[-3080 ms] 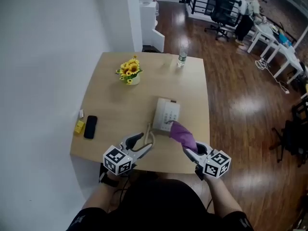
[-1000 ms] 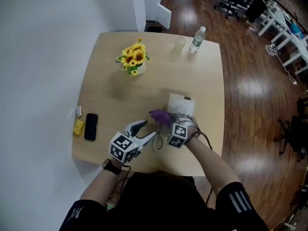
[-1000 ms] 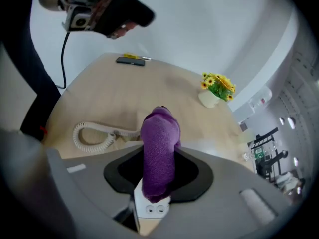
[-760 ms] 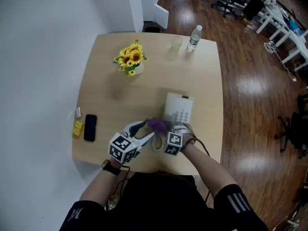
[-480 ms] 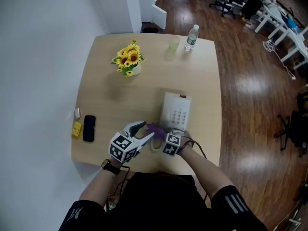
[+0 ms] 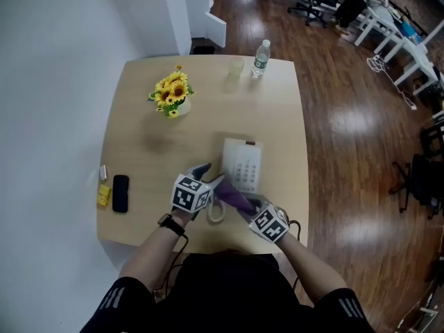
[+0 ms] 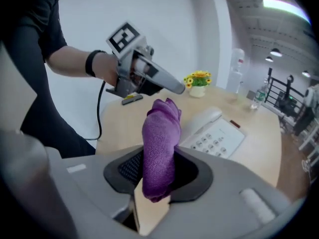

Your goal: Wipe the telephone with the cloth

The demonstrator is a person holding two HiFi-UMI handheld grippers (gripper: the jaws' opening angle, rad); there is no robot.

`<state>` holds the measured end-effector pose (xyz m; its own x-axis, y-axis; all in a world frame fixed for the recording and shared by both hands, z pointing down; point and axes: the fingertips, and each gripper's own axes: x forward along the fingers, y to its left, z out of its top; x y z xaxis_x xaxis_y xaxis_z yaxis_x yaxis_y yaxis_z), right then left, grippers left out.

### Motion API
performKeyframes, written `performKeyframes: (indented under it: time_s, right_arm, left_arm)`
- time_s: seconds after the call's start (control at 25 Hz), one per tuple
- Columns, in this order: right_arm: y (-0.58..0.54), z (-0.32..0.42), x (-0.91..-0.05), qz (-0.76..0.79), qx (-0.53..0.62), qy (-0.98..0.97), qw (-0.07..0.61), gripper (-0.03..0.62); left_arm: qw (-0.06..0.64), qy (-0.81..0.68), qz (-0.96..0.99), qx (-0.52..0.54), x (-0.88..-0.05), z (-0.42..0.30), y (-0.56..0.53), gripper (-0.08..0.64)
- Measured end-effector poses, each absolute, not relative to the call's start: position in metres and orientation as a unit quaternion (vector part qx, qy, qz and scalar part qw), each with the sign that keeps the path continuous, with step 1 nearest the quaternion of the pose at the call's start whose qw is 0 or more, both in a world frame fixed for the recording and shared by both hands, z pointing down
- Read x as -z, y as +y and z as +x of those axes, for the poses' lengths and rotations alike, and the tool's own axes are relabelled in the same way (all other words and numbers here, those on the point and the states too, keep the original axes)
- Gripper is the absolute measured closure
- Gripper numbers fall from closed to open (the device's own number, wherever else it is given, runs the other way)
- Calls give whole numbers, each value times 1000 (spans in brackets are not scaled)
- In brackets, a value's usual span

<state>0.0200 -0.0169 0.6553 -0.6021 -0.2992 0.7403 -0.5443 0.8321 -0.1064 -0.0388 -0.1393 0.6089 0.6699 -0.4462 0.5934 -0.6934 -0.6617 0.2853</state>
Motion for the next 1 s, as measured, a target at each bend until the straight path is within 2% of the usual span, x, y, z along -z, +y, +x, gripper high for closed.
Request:
performKeyframes:
  time_s: [0.28,0.48,0.68,0.84,1.0]
  right_arm:
    - [-8,100,-632,345,-193,-852,343,459]
    - [-7,131,-620,381,-206,-843,319,459]
    - [-9,141,-612,393,-206,-844,301,459]
    - [-12,145,-609,392,-204,-846,298,459]
    - [-19,153,-606,398,-203,-846,291,459]
  left_arm:
    - [283,-361,827,-324,-667,4,-180,323]
    - [247,-394,802,-374,-700,7,-196,307]
    - [249,-417,786,-384,-713,10,-198,295]
    - [298,-423,773,-367,-727,11,-192,299]
    - [316,-415,780,-346,-724,9,-193,307]
